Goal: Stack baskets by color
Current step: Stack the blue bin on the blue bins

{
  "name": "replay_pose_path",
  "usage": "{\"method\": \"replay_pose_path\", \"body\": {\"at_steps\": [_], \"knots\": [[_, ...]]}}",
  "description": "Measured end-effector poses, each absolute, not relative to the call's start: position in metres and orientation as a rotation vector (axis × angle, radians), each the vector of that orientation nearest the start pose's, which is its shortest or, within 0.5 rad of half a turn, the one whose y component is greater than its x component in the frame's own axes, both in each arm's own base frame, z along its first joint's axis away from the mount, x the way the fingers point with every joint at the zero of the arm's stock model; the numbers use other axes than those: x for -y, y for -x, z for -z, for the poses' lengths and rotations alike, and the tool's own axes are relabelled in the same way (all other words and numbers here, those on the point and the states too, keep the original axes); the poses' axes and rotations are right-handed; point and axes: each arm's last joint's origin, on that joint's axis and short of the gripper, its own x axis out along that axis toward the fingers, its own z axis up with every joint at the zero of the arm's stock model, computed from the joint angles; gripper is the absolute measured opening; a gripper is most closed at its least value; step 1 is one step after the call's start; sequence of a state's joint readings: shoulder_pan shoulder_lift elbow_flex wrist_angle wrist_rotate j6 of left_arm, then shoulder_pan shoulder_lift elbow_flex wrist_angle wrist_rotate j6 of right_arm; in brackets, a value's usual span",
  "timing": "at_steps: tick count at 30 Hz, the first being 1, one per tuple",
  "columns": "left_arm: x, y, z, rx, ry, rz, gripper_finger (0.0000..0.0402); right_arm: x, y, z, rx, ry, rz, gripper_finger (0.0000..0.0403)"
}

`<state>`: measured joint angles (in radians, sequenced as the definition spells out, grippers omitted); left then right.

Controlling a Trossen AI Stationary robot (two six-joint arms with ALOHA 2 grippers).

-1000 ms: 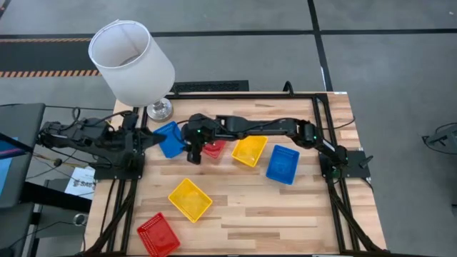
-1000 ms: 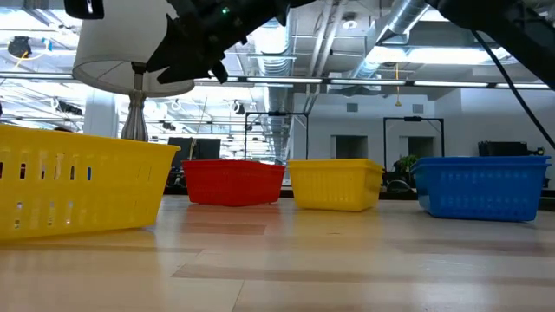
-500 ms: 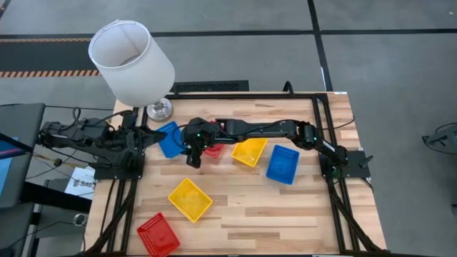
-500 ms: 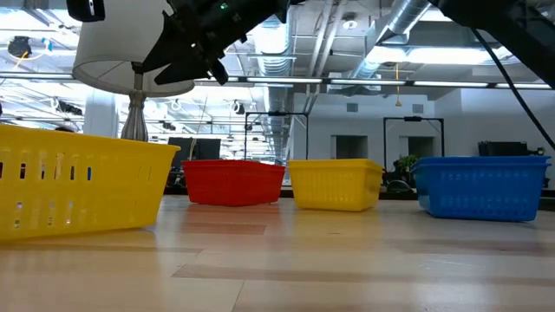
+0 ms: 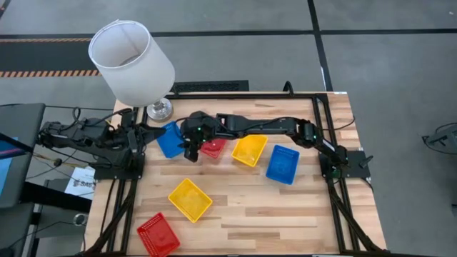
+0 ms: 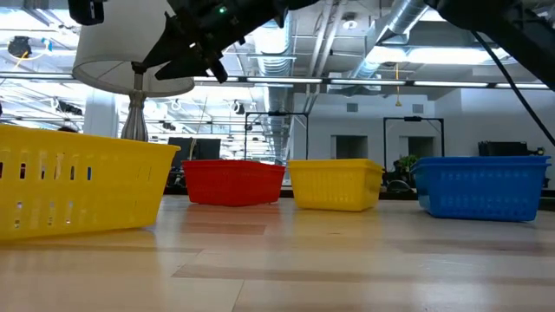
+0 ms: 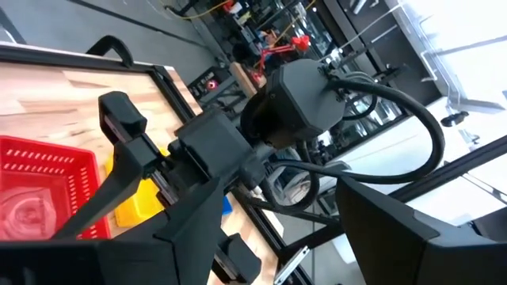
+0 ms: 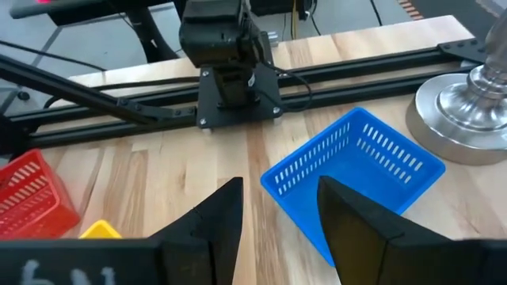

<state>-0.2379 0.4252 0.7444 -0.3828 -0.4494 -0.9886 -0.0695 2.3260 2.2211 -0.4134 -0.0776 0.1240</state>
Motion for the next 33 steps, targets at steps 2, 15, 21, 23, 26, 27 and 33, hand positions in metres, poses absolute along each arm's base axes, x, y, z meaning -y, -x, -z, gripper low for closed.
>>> {"method": "replay_pose_path", "body": {"at_steps": [2, 15, 21, 23, 26, 27, 33], "knots": [[0.0082, -0.0874, -0.3403, 0.05, 0.963, -0.224, 0.0233, 0.0376, -0.5337, -0.2822, -0.513, -0.16, 0.029, 0.0184], [0.0076, -0.0873, -0.3403, 0.063, 0.97, -0.245, 0.0233, 0.0376, -0.5337, -0.282, -0.513, -0.157, 0.028, 0.0181], [0.0074, -0.0872, -0.3404, 0.068, 0.978, -0.251, 0.0233, 0.0376, -0.5337, -0.282, -0.514, -0.137, 0.023, 0.0183], [0.0073, -0.0872, -0.3404, 0.07, 0.978, -0.254, 0.0233, 0.0376, -0.5337, -0.282, -0.514, -0.134, 0.022, 0.0184], [0.0073, -0.0872, -0.3404, 0.07, 0.982, -0.254, 0.0233, 0.0376, -0.5337, -0.2821, -0.513, -0.131, 0.021, 0.0184], [0.0073, -0.0872, -0.3404, 0.071, 0.985, -0.255, 0.0233, 0.0376, -0.5337, -0.282, -0.514, -0.128, 0.02, 0.0183], [0.0068, -0.0871, -0.3405, 0.081, 0.987, -0.271, 0.0233, 0.0376, -0.5337, -0.2821, -0.513, -0.105, 0.014, 0.0181]]}}
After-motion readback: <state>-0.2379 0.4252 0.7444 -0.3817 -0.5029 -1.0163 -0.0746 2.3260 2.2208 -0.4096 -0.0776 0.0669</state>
